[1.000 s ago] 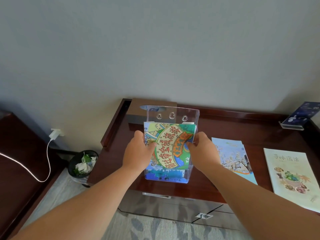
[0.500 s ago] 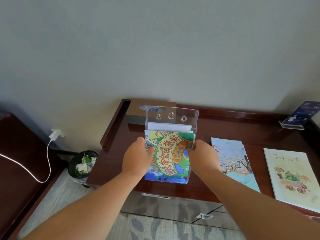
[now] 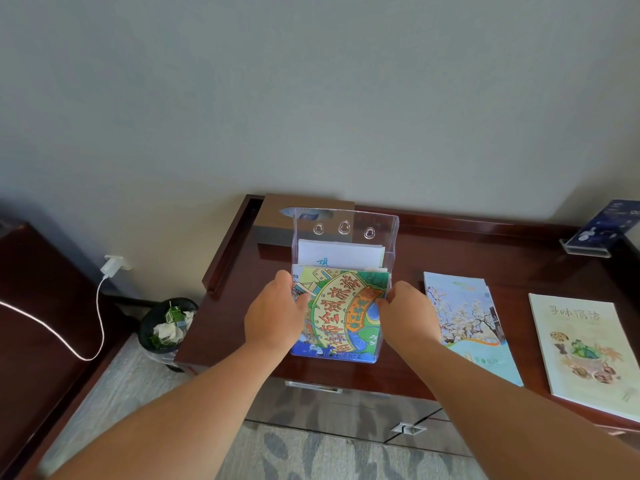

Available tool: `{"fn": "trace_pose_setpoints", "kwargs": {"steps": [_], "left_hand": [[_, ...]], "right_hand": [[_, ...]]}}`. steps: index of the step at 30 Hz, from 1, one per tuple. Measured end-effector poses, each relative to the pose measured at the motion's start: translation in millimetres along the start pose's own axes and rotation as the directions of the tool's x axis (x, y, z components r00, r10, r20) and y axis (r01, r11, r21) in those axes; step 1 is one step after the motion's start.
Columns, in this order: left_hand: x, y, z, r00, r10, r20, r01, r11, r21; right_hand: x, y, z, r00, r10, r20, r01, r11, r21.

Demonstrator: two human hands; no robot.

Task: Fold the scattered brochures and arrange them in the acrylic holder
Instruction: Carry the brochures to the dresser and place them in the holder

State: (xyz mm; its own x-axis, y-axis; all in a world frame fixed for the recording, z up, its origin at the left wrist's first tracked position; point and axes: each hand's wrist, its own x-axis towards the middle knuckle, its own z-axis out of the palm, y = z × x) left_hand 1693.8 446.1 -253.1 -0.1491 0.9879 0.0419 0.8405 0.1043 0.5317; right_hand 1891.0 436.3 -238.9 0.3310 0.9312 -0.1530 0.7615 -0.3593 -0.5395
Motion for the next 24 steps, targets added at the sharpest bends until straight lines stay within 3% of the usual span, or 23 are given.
{"fn": "trace_pose_setpoints", "kwargs": {"steps": [6,14,19,24], "left_hand": [[-1.7,-2.7,1.9,1.0,-0.019,0.013,0.018,0.999,0.035],[-5.6,1.6,0.0,0.999,-0.029,-0.036,0.026,0.997,-0.068],[-20.7,19.8,-3.7,0.992,0.085,-0.093,-0.097,0.987,-0.13],[-40.7,53.3,9.3,0.957,0.285,-0.054,-0.29,0.928,-0.236]], "right_hand": [[-1.5,5.1,0.3,1.0,-0.002,0.001,0.002,1.0,-0.013],[-1.9,9.5,2.6,1.0,-0.004,0.006,0.004,1.0,-0.026],[-3.8,10.7,0.3,1.0,-0.006,-0.003,0.006,1.0,-0.004],[-14.5,33.3,-14.7,0.998,-0.039,-0.042,0.041,0.998,0.05]]}}
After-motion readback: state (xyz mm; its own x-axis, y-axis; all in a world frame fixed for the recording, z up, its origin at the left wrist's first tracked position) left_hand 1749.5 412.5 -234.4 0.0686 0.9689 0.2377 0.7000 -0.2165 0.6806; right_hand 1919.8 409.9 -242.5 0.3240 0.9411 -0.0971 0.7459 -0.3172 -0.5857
